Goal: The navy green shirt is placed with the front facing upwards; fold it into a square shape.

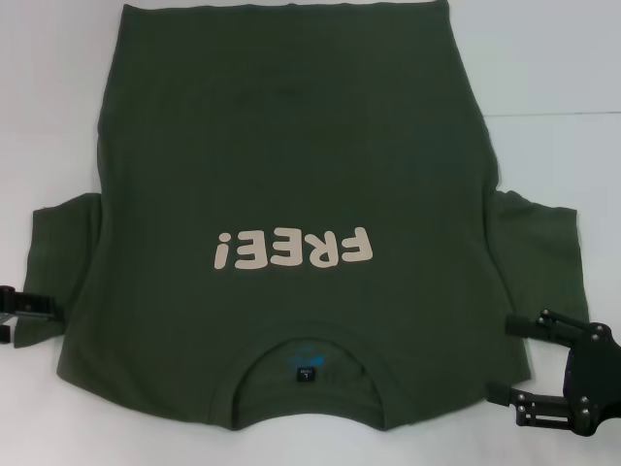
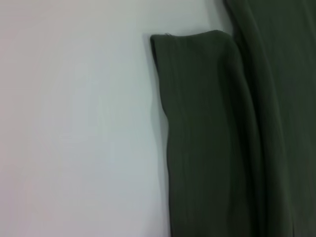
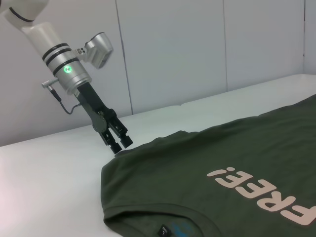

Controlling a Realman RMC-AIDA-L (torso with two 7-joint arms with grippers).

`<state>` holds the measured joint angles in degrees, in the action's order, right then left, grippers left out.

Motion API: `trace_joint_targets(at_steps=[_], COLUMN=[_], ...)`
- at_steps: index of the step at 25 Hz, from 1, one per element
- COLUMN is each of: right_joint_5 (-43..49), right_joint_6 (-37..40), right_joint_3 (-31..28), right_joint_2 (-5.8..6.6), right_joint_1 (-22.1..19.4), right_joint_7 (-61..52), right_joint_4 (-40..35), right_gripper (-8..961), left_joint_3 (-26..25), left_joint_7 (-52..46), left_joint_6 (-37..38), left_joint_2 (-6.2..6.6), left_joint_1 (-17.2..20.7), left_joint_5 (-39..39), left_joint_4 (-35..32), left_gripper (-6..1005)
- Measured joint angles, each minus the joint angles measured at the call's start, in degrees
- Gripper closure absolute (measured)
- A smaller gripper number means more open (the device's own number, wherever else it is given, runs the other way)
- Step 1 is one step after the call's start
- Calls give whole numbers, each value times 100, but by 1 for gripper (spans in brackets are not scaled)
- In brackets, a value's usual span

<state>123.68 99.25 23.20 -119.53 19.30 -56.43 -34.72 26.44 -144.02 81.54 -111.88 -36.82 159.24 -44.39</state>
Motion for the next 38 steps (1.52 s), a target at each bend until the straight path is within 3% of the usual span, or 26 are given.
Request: trace_joint_targets(at_steps=[38], right_joint_5=[-2], right_joint_6=[-1], right_joint_3=[-7], right_joint_2=[0], right_joint_1=[3], right_joint_7=[0], right_joint_4=[1], right_gripper=[39], left_joint_3=[63], left_joint_7=[-57], left_joint_6=[-3], left_joint_2=[-42], left_joint_1=[-131], left_joint_5=[9], left_joint_4=[146], left_gripper=[84])
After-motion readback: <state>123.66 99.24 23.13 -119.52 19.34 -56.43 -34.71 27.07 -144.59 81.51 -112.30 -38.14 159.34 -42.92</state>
